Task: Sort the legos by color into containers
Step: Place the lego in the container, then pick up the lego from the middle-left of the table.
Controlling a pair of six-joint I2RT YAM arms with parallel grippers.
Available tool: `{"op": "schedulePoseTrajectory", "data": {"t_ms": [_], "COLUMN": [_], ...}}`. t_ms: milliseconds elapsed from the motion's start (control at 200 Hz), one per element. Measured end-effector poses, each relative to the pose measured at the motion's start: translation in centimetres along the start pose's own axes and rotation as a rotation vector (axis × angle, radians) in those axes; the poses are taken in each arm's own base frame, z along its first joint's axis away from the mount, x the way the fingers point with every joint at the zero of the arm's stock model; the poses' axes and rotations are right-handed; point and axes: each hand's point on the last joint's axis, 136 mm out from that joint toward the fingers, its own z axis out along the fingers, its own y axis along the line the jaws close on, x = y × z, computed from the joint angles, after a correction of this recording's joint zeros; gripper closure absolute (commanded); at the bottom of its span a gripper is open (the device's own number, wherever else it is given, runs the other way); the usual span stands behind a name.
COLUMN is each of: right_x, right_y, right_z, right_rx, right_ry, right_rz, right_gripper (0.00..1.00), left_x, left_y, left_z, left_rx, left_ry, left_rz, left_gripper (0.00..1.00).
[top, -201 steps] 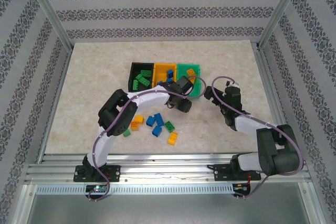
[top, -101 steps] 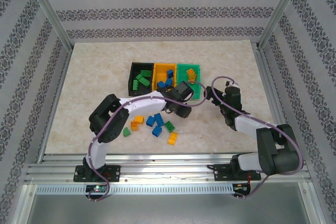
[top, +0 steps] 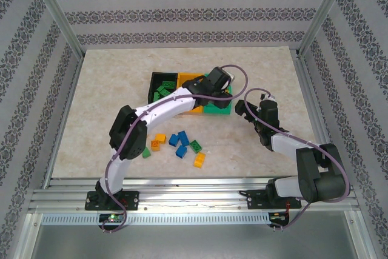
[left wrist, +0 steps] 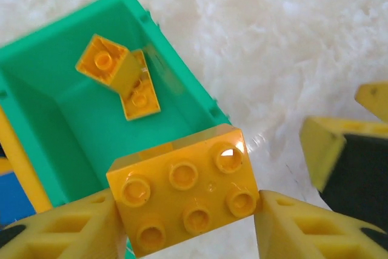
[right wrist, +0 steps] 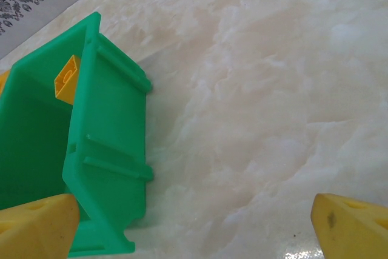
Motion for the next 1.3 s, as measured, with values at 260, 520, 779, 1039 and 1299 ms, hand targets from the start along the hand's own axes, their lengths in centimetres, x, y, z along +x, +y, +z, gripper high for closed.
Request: {"op": "schedulePoseTrajectory", "data": {"t_ms": [260, 520, 779, 1039, 1299], "right_x": [0.0, 0.3, 0.6, 1.2, 1.5], "right_y": [0.0, -0.1, 0.0, 0.2, 0.5], "right_z": [0.0, 0.2, 0.7, 1.3, 1.8], "right_rx": [0.000, 0.001, -0.005, -0.018, -0.031], "right_ry": [0.000, 0.009, 0.031, 0.064, 0.087], "right_rz": [0.000, 0.001, 0.009, 0.026, 0.034], "right_gripper": [0.02, 0.02, 0.02, 0.02, 0.02], "left_x": [1.3, 7.2, 10.1, 12.9, 16.4], "left_y": [1.1, 1.7, 2.2, 3.8, 6.5], "left_z": [2.1, 1.1, -3.6, -4.1, -4.2], "left_rx": [-0.033, -0.017, 0.016, -0.058, -0.131], "left_ry": [0.090, 0.174, 0.095, 0.119, 0.190], "left_rz": [0.012, 0.017, -0.006, -0.031, -0.081], "left_gripper": [0.18, 0.18, 0.18, 0.18, 0.18]}}
